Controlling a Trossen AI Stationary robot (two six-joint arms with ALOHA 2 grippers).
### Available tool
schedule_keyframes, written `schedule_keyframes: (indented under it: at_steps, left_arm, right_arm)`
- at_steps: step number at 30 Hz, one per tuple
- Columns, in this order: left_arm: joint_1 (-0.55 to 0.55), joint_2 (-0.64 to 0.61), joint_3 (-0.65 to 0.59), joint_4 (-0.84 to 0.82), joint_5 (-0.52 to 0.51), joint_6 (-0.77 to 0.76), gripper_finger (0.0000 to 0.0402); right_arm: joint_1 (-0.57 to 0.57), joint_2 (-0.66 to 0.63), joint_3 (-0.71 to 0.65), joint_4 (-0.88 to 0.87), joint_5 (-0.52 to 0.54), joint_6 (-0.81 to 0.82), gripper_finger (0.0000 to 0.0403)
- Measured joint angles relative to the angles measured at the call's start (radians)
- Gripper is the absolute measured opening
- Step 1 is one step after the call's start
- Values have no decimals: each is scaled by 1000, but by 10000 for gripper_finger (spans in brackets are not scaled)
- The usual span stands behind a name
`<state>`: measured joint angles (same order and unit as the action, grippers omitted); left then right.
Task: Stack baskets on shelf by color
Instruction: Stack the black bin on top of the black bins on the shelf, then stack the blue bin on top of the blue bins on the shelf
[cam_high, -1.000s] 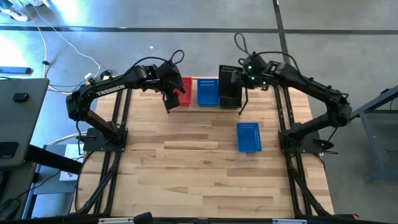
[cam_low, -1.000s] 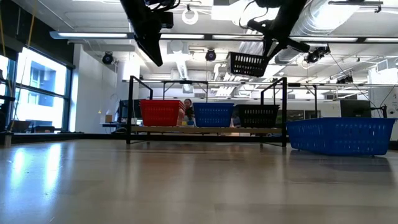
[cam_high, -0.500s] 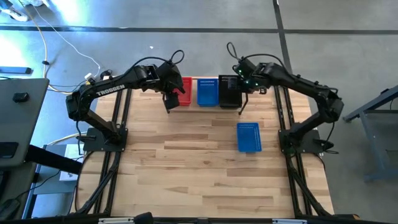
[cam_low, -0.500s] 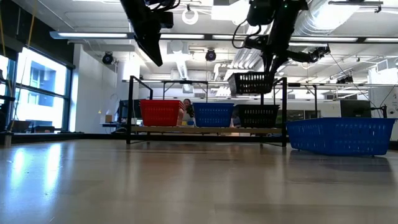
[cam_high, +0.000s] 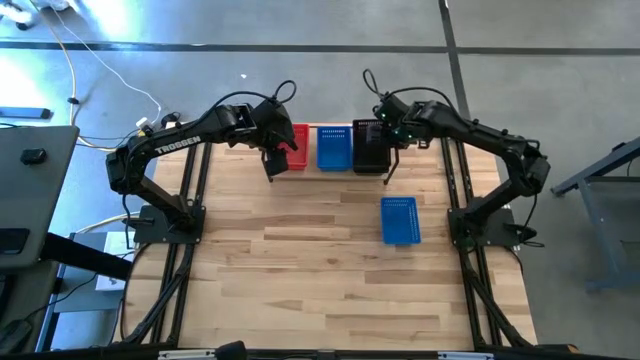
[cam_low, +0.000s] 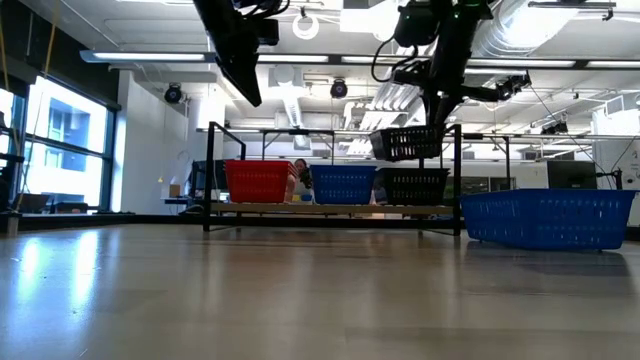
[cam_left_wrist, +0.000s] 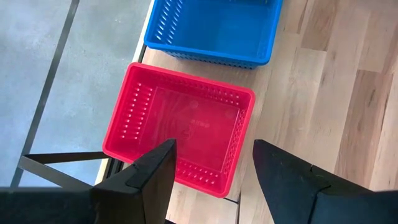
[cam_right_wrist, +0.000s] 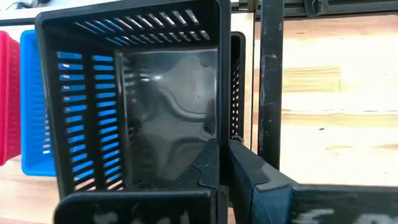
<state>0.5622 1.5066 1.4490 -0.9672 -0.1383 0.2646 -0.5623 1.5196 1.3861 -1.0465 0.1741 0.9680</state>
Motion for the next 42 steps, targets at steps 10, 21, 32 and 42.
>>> schedule_keyframes:
  at_steps: [10, 21, 32, 42]
  left_arm:
    - [0, 0, 0, 0, 0, 0, 202]
    - [0, 0, 0, 0, -1, 0, 202]
    - [0, 0, 0, 0, -4, 0, 202]
    - [0, 0, 0, 0, -4, 0, 202]
  right_arm:
    - [8, 0, -35, 29, 0, 19, 0]
    - [8, 0, -35, 50, 8, -9, 1]
    - [8, 0, -35, 83, 17, -31, 64]
    - [19, 0, 7, 79, 8, -122, 83]
